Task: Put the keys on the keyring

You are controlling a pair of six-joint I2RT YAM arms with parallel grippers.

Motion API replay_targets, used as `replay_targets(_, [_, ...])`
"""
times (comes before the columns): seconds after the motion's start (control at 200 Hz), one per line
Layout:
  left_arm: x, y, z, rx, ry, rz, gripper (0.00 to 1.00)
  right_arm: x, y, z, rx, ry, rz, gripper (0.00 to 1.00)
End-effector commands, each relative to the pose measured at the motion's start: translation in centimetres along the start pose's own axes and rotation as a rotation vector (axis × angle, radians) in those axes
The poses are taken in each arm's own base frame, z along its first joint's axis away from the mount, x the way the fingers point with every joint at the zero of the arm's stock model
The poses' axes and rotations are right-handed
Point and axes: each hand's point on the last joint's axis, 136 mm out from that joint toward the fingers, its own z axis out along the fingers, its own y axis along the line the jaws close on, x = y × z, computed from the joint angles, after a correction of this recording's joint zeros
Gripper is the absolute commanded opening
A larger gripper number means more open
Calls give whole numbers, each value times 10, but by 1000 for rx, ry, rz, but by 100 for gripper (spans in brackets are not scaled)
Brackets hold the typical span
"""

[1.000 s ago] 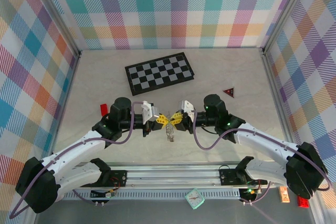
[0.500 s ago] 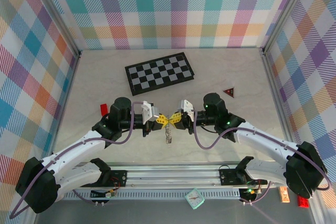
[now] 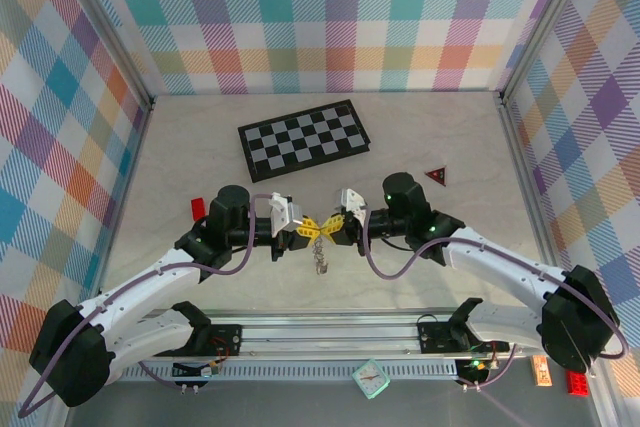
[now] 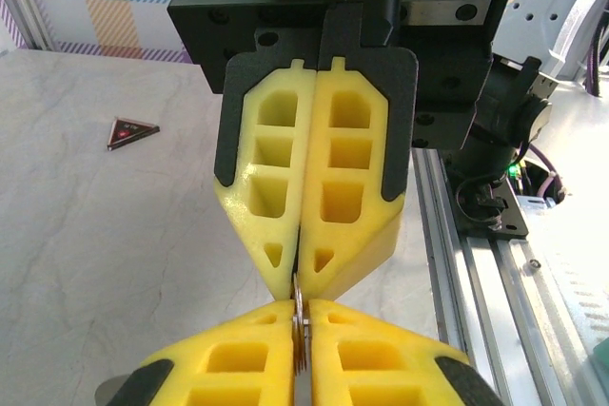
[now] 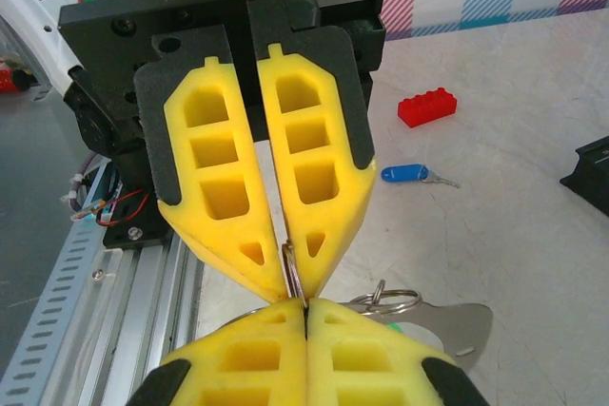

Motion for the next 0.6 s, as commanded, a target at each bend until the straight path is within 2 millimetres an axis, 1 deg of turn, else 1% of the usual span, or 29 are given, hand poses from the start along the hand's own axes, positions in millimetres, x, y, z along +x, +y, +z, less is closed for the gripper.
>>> replay_targets(0.0, [-14,-6,-2,29,-40,53,7,-15,12,4,-71,-26,-42,0])
replay_targets(0.14, [-14,-6,-3,23,-36,66,0,-13,12,4,-70,-19,-37,0])
replay_targets(0.19, [-13,-6,-4,17,-33,74,0,-11,10,4,-50,-11,-32,0])
replay_targets(0.22, [-13,-6,-4,12,-30,78,0,-10,8,3,-31,-6,-30,6])
replay_targets(0.255, [-13,-5,-5,5,-27,83,0,-9,3,0,8,-2,-30,17])
replay_targets(0.3, [-12,-4,-6,-5,-19,87,0,-8,-3,-4,59,-2,-32,23])
replay_targets(0.365, [-12,-2,-7,-22,-7,97,0,-8,-14,-13,153,-12,-32,34])
replay_targets(0.42, [-12,1,-9,-46,4,104,0,-6,-23,-21,238,-15,-27,39])
replay_targets(0.49, [-10,8,-11,-88,28,107,0,-3,-28,-29,300,-15,-20,45])
replay_targets(0.595, [-8,19,-14,-158,71,99,0,1,-28,-34,324,-15,4,46])
